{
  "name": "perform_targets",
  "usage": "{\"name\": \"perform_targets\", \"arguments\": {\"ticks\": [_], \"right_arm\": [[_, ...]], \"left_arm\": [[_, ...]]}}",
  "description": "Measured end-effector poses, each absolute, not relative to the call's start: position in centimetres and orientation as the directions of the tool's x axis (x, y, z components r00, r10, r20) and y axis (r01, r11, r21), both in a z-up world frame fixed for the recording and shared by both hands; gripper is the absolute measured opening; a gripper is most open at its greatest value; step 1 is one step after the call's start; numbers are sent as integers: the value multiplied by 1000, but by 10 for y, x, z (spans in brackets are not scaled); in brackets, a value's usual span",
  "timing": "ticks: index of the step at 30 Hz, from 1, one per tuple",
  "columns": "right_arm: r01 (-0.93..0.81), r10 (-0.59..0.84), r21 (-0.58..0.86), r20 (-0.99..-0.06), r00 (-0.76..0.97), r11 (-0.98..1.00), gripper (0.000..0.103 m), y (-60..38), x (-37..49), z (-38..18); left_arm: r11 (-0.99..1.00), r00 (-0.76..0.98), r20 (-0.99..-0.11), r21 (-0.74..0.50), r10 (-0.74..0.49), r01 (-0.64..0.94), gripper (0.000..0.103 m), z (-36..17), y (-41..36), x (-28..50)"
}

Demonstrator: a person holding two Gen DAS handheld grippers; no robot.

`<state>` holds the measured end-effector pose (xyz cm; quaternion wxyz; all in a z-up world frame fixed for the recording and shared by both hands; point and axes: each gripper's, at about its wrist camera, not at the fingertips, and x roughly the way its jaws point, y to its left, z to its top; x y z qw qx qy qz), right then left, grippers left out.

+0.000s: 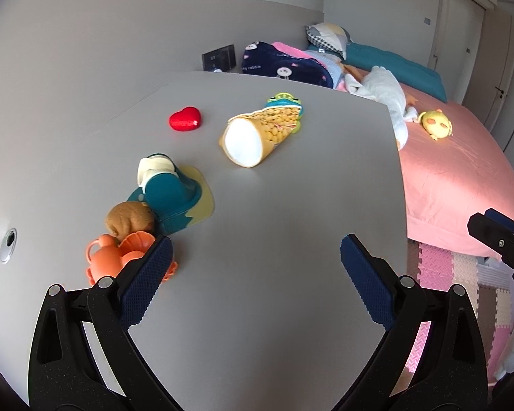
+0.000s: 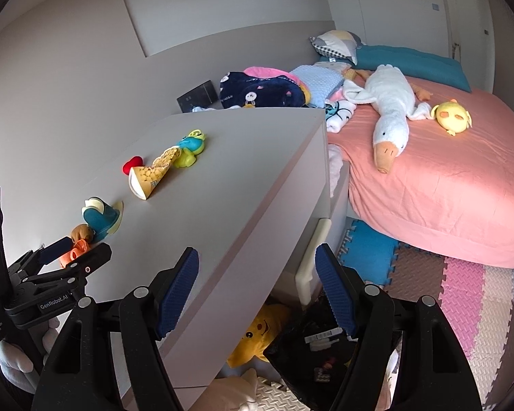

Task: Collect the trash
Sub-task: 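Return to the desk and grasp the orange rubber mold with the left gripper, then grasp the yellow snack bag with the right gripper while the left gripper holds the orange mold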

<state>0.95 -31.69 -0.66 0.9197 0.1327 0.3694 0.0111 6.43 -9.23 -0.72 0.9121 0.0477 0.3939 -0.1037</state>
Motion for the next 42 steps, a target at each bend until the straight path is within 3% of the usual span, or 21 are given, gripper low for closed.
{"name": "perform_targets", "arguments": {"ticks": [17,27,31,33,42], "right_arm": [[-14,186,249,-684,706,968,71,-266,39,-10],[-25,198,251,-693,693,968,71,-254,56,-16],[-31,200,247,-697,689,968,71,-250,59,-17],[-33,201,247,-696,690,968,71,-247,60,-17],[-48,214,251,-691,690,967,71,-240,68,-15]], "left_arm": [[996,642,-765,4,-52,86,95,-30,-19,86],[996,620,-783,6,-53,93,94,-41,-10,98],[996,603,-795,-8,-61,90,58,-43,-2,102],[996,608,-790,-21,-73,92,53,-43,3,100],[998,656,-752,-32,-62,58,53,-24,17,93]]}}
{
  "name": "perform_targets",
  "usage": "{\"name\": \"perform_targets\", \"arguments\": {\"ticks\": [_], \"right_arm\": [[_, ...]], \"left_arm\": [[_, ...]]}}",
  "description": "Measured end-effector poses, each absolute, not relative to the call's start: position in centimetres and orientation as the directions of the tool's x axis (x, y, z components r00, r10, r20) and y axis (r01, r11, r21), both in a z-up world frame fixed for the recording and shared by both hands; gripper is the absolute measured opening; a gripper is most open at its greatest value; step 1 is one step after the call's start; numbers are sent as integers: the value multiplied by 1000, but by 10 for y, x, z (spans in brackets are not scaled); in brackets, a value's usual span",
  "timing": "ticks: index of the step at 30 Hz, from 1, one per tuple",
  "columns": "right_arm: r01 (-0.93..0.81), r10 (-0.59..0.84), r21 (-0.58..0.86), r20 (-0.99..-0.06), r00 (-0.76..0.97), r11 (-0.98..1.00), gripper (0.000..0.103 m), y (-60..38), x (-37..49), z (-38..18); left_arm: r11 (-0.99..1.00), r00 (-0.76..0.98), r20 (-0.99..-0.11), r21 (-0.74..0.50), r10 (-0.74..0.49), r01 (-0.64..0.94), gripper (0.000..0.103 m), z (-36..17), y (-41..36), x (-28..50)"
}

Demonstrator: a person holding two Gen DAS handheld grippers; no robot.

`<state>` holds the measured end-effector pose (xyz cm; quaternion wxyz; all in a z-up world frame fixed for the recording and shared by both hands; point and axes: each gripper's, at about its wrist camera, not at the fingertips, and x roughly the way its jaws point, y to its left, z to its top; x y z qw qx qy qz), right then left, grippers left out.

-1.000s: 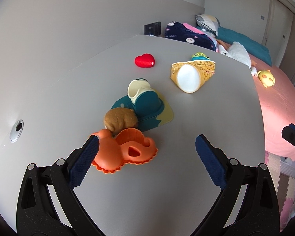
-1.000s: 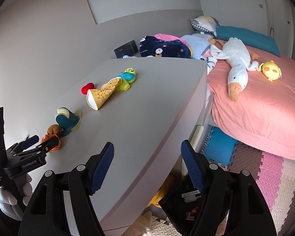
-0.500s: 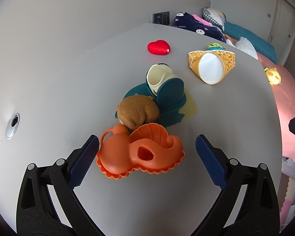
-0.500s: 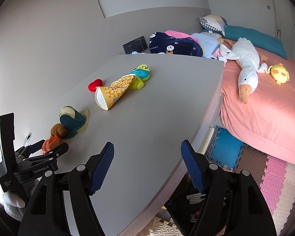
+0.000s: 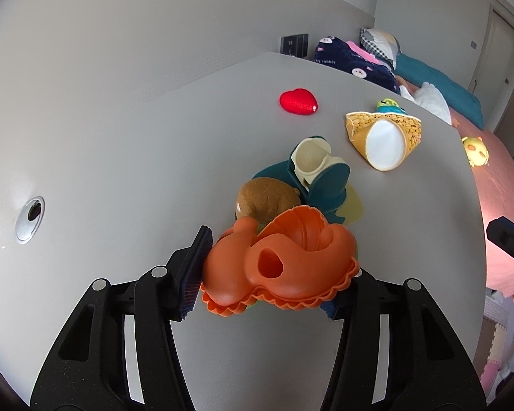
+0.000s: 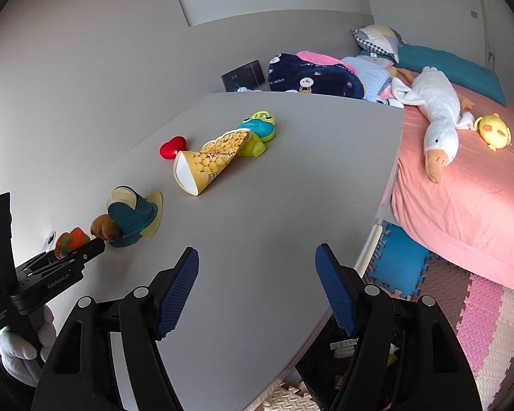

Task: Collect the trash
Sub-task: 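Grasp the yellow snack bag with the right gripper while the left gripper holds the orange mold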

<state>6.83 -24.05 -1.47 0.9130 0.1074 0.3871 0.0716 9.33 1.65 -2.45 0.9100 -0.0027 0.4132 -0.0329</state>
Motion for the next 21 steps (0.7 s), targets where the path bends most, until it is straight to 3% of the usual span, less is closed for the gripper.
{"name": "perform_targets", "arguments": {"ticks": [21], "right_arm": [[-81,265,292,-674,689,953,71,-219,129,-9]], "left_arm": [[999,704,-709,-51,-44,11,53,6,42,140]]}}
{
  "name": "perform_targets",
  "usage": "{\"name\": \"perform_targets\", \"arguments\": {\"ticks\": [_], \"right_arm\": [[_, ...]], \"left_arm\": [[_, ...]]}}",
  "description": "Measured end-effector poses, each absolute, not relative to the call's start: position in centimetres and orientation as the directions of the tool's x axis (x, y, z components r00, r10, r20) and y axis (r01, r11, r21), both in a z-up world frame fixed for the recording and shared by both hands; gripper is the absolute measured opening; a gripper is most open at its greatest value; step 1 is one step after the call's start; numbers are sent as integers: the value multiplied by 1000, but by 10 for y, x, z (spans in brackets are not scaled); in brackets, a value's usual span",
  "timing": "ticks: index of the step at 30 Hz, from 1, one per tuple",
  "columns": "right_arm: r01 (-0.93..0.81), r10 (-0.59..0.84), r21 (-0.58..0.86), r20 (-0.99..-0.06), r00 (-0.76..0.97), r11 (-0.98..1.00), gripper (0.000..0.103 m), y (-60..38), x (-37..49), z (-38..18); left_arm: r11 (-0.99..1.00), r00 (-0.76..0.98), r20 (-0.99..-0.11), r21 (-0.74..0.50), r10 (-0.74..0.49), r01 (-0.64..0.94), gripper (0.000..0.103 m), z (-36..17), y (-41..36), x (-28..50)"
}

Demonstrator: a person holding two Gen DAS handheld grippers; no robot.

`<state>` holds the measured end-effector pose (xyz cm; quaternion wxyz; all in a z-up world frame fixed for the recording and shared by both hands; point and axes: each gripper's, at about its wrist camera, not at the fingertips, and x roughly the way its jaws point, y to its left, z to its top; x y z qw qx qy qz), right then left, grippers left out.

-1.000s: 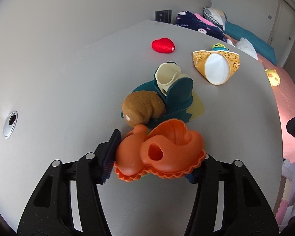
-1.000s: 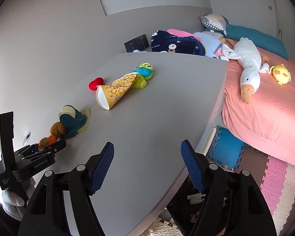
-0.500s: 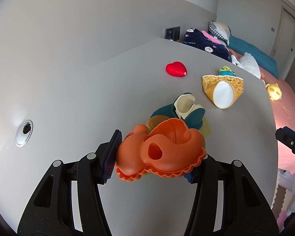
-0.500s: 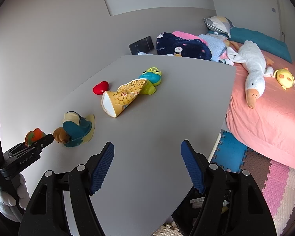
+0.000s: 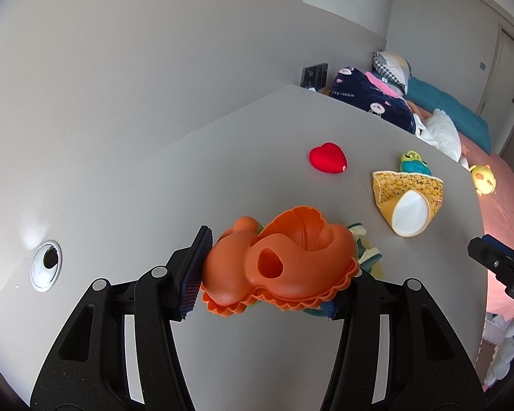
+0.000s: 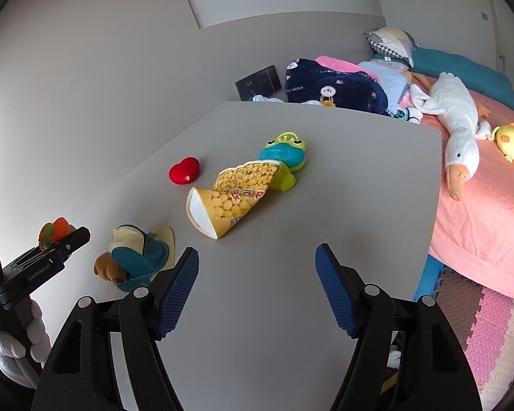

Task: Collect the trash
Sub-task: 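Grasp the yellow snack bag with the right gripper while the left gripper holds the orange mold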

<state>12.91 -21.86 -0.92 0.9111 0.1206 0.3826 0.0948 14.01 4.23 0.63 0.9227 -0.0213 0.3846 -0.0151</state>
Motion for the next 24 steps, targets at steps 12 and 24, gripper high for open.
{"name": "perform_targets", "arguments": {"ticks": [12,24], "right_arm": [[-67,387,457,-656,649,887,76,-210,175,-27],[-53,431,518,-646,631,854,82,-197,211,-42]], "left_arm": [[999,696,-717,-52,-47,14,53,4,48,161],[998,678,-734,-55,-38,-4,53,-5,56,167]]}}
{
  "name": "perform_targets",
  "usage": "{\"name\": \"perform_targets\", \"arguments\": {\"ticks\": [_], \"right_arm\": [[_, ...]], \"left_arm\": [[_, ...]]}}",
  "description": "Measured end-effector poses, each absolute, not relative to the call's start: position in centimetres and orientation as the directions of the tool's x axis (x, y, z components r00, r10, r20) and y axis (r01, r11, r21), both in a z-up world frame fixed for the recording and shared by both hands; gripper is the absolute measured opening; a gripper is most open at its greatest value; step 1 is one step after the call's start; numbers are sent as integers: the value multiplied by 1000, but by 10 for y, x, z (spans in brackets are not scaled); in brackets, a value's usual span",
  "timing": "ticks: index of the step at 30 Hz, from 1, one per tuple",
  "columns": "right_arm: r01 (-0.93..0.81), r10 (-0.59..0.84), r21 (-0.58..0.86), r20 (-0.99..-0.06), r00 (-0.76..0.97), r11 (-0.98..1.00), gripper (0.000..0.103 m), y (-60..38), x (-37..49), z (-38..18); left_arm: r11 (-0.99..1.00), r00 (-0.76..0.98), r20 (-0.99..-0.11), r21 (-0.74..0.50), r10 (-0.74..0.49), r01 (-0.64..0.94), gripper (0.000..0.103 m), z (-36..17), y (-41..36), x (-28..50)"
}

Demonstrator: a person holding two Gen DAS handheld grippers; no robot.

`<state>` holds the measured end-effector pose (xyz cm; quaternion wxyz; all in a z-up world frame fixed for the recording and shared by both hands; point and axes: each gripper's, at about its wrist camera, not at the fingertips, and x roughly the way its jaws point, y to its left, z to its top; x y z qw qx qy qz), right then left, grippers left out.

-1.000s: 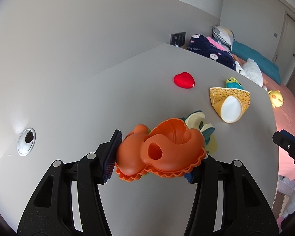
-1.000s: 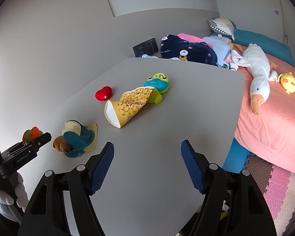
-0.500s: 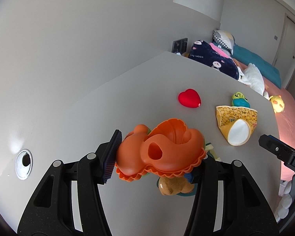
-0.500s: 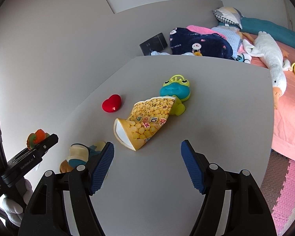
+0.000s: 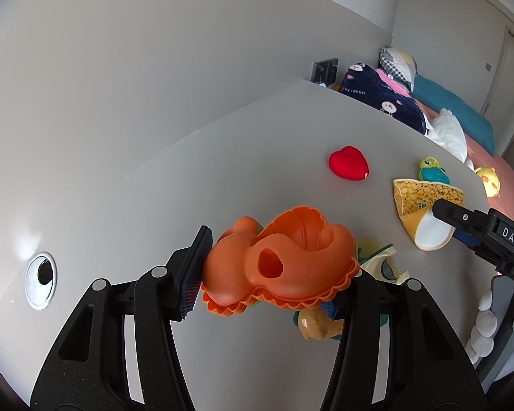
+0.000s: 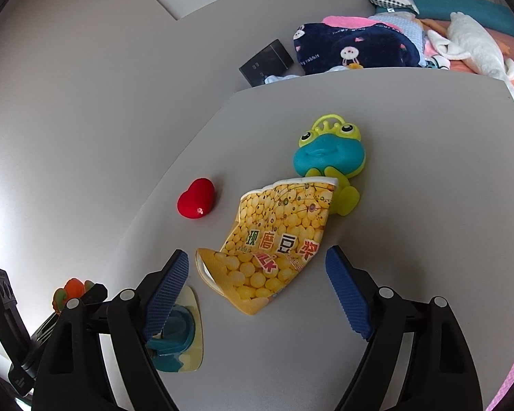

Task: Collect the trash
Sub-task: 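Grasp the yellow snack bag with the right gripper while the left gripper holds the orange mold, then carry the orange mold and yellow snack bag over the black bin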

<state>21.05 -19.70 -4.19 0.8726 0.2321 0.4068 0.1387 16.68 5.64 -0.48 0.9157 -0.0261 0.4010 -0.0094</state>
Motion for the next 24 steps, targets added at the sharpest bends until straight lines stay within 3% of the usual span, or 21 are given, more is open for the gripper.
{"name": "perform_targets", "arguments": {"ticks": [2,3,4,7,24], "right_arm": [[-65,427,505,-647,632,861,82,-193,214,-42],[-78,430,500,-644,633,862,77,-190,215,-42],[-97,441,499,-639,630,861,62,-188,215,-42],[-107,422,469,-643,639,877,55,-184,212,-38],[-116,384,428,-619,685,896,54,-205,166,-3]], "left_arm": [[998,675,-736,-55,-39,-2,53,-6,56,167],[999,675,-737,-55,-40,-1,53,-6,56,168],[999,675,-737,-54,-41,1,53,-6,55,168],[998,676,-735,-55,-44,5,53,-6,55,168],[998,688,-723,-49,-61,36,53,-1,41,160]]}}
